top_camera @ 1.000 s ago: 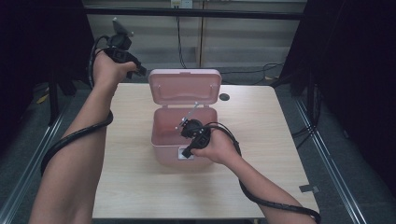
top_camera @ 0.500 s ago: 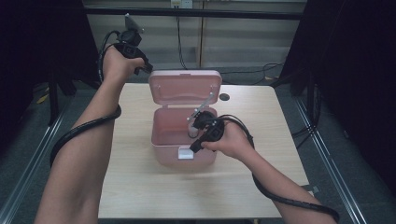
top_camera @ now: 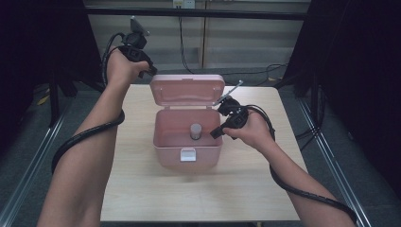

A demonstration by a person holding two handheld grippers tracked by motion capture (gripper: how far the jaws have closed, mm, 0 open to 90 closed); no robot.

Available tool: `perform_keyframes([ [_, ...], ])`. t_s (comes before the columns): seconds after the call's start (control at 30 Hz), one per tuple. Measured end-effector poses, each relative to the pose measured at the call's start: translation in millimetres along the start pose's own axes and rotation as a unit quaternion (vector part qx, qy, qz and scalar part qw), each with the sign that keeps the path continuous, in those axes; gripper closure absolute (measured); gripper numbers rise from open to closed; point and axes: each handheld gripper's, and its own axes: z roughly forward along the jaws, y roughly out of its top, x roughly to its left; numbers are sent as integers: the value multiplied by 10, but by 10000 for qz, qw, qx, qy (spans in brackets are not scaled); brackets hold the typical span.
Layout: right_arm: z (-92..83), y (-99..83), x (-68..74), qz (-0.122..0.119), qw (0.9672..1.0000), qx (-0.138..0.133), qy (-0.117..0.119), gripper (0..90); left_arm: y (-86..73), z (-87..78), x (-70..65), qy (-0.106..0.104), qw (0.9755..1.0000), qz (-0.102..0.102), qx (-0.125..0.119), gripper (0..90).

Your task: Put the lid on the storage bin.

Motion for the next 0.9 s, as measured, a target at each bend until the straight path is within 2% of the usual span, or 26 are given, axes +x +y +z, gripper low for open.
perform_keyframes([
  [0.17, -24, -9, -22, 6, 10000, -52, -13, 900, -31, 22, -20, -10, 10000, -69, -21, 867],
  [0.3, -34, -7, -37, -11, 9999, -100, -31, 900, -57, 31, -23, -26, 10000, -18, 18, 867],
  [0.43, -54, -4, -59, 28, 9999, -149, 11, 900, -109, 39, -21, -55, 10000, -72, -11, 866],
  [0.7, -99, 17, -72, 45, 9997, -217, -65, 900, -212, 78, 28, -52, 9998, -120, 114, 867],
  [0.8, -120, 24, -83, 69, 9996, -260, -80, 900, -233, 80, 20, -51, 9997, -198, 128, 867],
  [0.9, -134, 32, -97, 43, 9994, -306, -122, 900, -252, 99, 30, -81, 9997, -149, 182, 868],
])
